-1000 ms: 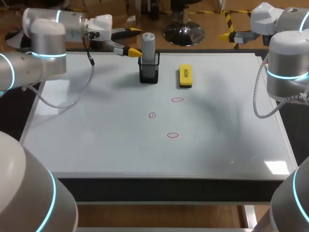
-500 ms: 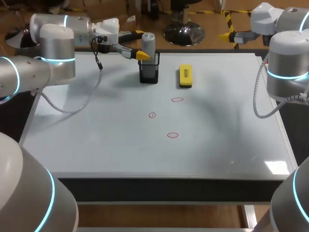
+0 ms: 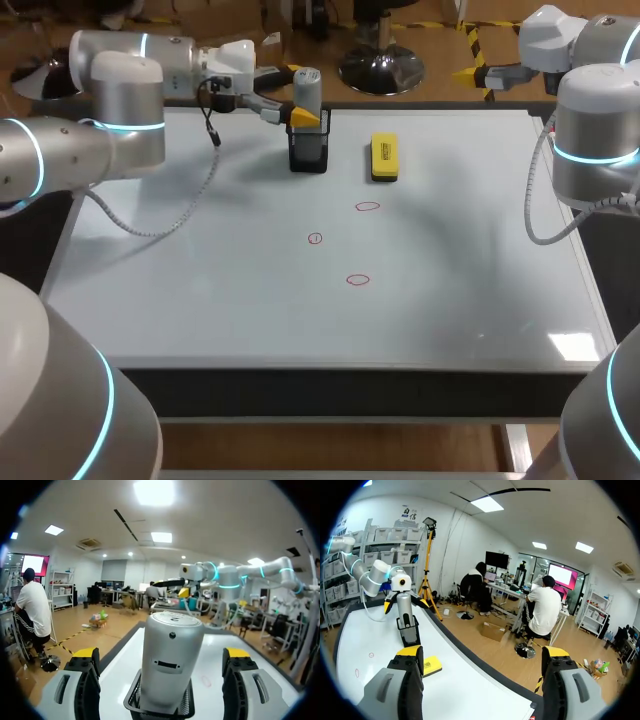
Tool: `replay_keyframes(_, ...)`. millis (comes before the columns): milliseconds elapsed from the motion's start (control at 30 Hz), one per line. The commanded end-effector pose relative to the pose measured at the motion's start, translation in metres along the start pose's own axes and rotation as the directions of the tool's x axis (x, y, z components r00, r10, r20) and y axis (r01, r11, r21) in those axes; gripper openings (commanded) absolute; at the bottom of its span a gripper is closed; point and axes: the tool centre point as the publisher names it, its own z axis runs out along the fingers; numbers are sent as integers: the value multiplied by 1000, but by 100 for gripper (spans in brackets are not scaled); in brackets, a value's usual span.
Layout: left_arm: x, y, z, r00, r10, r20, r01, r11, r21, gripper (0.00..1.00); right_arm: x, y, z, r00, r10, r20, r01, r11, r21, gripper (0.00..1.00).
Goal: Pick up the inspection probe, press it on each red-marked spot on the whiteboard one by one, put down the probe, pick up the eraser, and wipe off all the red marks.
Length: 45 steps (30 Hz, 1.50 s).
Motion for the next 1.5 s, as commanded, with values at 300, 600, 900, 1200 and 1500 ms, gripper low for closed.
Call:
replay_keyframes(300, 5, -4, 3, 1000, 5, 14, -6, 1000, 4, 100, -1, 0, 0, 1000, 0, -1, 0, 1000, 1, 100)
replay_keyframes(600, 6, -5, -3, 1000, 26, 5, -26, 1000, 3, 0, -1, 0, 0, 1000, 0, -1, 0, 1000, 1, 100)
replay_keyframes(900, 12, -11, -4, 999, 35, -5, -35, 999, 9, 0, -1, 0, 0, 1000, 0, -1, 0, 1000, 1, 100)
replay_keyframes(1200, 18, -32, -2, 999, 53, -7, -53, 998, 26, 0, -1, 0, 0, 1000, 0, -1, 0, 1000, 1, 100)
replay_keyframes(1500, 22, -62, -3, 997, 76, 11, -76, 997, 18, 0, -1, 0, 0, 1000, 0, -1, 0, 1000, 1, 100)
